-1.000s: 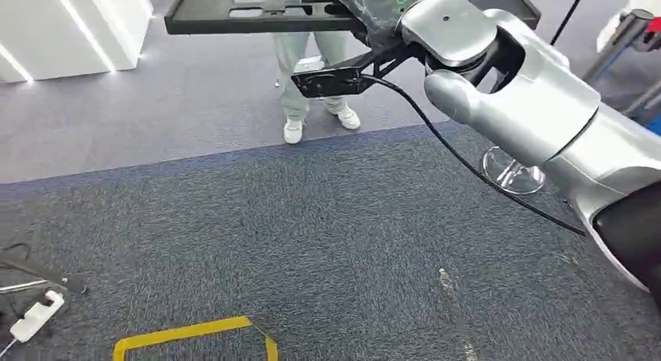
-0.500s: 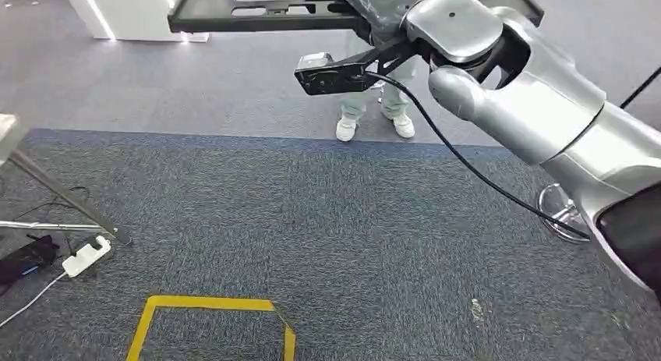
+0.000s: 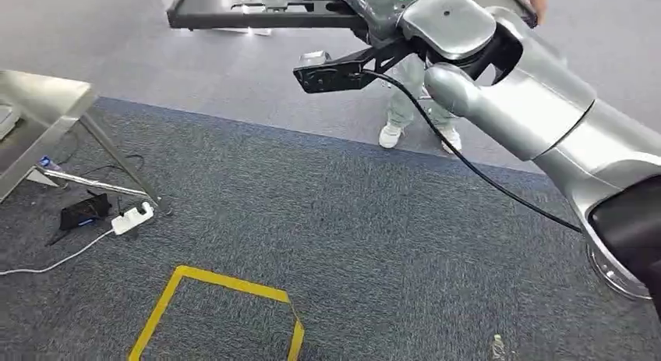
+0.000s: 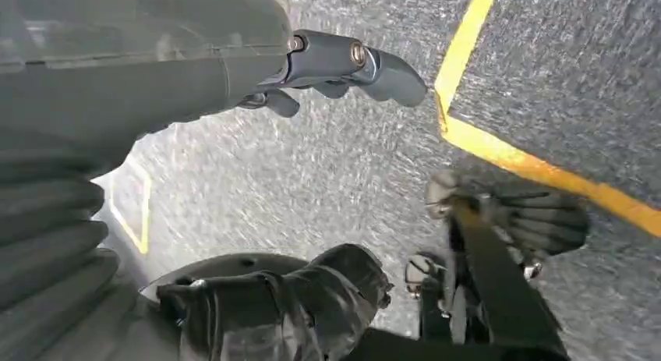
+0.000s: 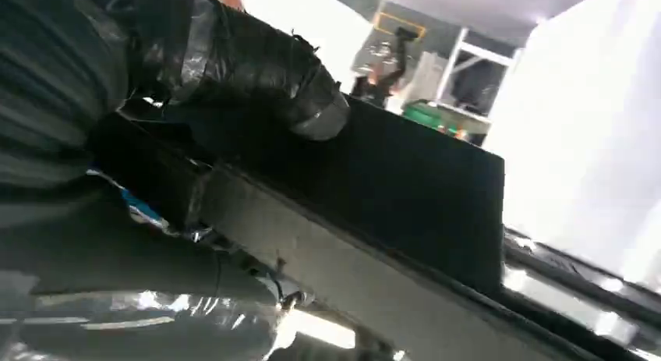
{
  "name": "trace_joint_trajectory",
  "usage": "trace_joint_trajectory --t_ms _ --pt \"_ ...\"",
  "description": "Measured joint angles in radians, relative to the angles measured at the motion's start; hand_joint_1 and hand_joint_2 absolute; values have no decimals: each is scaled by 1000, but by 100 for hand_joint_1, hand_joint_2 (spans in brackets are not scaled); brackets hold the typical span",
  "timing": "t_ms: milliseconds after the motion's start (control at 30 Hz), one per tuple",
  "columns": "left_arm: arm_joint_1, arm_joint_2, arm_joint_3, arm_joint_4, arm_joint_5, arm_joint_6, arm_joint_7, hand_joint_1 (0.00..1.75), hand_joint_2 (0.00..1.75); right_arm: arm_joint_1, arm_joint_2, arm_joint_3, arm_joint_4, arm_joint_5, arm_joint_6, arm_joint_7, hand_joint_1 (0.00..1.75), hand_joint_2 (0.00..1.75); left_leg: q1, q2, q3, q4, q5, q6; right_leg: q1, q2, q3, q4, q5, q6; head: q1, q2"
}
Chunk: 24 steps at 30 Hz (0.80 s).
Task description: Take the parts from the cabinet and place them on the table.
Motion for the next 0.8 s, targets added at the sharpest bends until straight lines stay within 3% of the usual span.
trace_joint_trajectory --t_ms 33,100,133,167,267,300,367,400,467,500,533,600,633,667,700,767,800 --pt "0 0 -1 0 2 0 -1 0 175 0 1 0 2 0 0 -2 175 175 -1 0 16 -30 22 4 4 -14 0 0 -1 -1 -1 0" --pt "1 0 -1 0 3 1 -2 0 175 -3 3 0 5 0 0 -4 175 175 -9 16 111 -194 94 16 8 -42 5 0 -5 -2 0 0" --pt "0 0 -1 0 3 1 -3 0 175 -5 3 0 5 0 -1 -5 175 175 -20 56 150 -277 95 23 9 -55 8 -1 -8 0 0 0" --pt "-2 0 -1 0 4 1 -3 0 175 -7 3 0 7 0 -1 -5 175 175 -31 75 161 -277 94 33 17 -65 8 -3 -10 5 2 0" --pt "1 2 -2 0 5 1 -4 0 175 -5 7 0 11 -2 -1 -7 175 175 -39 39 156 -289 98 43 10 -92 15 -14 -10 18 0 0" --pt "2 4 -2 0 6 1 -4 0 175 -5 12 0 11 -2 -2 -7 175 175 -36 28 165 -303 104 51 14 -101 22 -15 -14 25 1 0" --pt "5 3 -2 0 9 0 -2 0 175 -7 10 0 16 -2 -3 -7 175 175 -27 9 178 -318 110 57 5 -15 -2 37 -51 29 5 0" --pt "3 3 -2 0 10 -3 -2 0 175 -8 10 0 18 -2 -5 -7 175 175 -26 2 178 -318 112 63 6 10 -37 106 -85 28 10 0" --pt "0 3 -2 0 13 -5 0 0 175 -2 10 0 20 -3 -5 -7 175 175 -26 -24 177 -317 111 64 5 28 -115 253 -137 33 11 0" --pt "-1 3 -2 0 14 -5 2 0 175 4 10 0 23 -3 -5 -7 175 175 -26 -40 177 -315 111 65 4 28 -136 283 -131 35 12 0" --pt "-1 3 -3 0 16 -6 4 0 175 6 10 0 25 -3 -5 -7 175 175 -25 -54 177 -311 110 64 2 28 -131 262 -104 37 13 0" --pt "-1 3 -3 0 19 -8 8 0 175 4 10 0 29 -3 -6 -7 175 175 -20 -86 176 -300 105 56 -8 42 -69 119 -14 40 13 0" --pt "1 3 -3 0 14 -6 3 0 175 3 10 0 31 -3 -7 -7 175 175 -17 -102 174 -291 101 50 -16 75 -30 35 22 42 13 0" --pt "3 3 -3 0 6 2 -3 0 175 3 10 0 34 -3 -9 -7 175 175 -18 -114 163 -285 99 44 -22 138 -21 16 0 43 13 0" --pt "-1 3 -4 0 0 4 -8 0 175 2 11 0 35 -3 -12 -13 175 175 -16 -126 153 -277 102 38 -22 134 -18 9 3 40 9 0" --pt "1 3 -7 0 1 6 -12 0 175 2 22 0 40 -3 -13 -19 175 175 -4 -155 145 -290 112 22 -7 106 -19 8 5 30 13 0" --pt "4 3 -9 0 1 6 -12 0 175 1 24 0 41 -3 -13 -19 175 175 -3 -169 142 -292 116 14 -10 89 -15 1 10 21 14 0"
